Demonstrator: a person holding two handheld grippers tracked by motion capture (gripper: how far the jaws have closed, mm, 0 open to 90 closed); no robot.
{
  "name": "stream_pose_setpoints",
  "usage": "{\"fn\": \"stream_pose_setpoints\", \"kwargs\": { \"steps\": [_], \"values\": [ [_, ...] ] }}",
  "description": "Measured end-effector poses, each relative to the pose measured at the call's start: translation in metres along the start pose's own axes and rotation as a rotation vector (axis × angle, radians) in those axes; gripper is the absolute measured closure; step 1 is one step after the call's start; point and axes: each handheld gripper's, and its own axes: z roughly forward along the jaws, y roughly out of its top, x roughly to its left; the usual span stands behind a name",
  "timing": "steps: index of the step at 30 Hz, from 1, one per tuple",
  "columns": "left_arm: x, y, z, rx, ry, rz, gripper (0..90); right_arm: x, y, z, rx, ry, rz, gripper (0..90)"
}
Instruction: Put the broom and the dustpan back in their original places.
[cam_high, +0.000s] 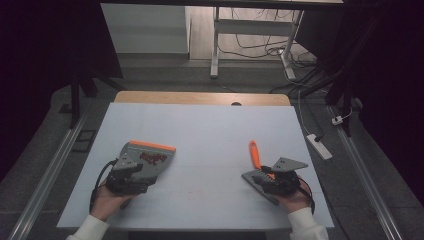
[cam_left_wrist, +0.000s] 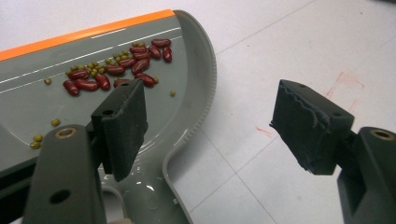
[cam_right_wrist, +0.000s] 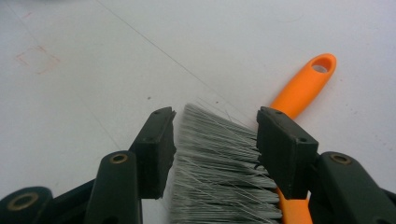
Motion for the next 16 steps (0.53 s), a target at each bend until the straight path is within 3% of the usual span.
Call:
{"fn": "stream_pose_setpoints", "kwargs": {
  "steps": [16],
  "values": [
    [-0.0009,0.0002,0.0003,-0.001,0.003,-0.004,27.3,-0.0010,-0.0014,0.0001,0.005,0.000,-0.002,46.1]
  ]
}}
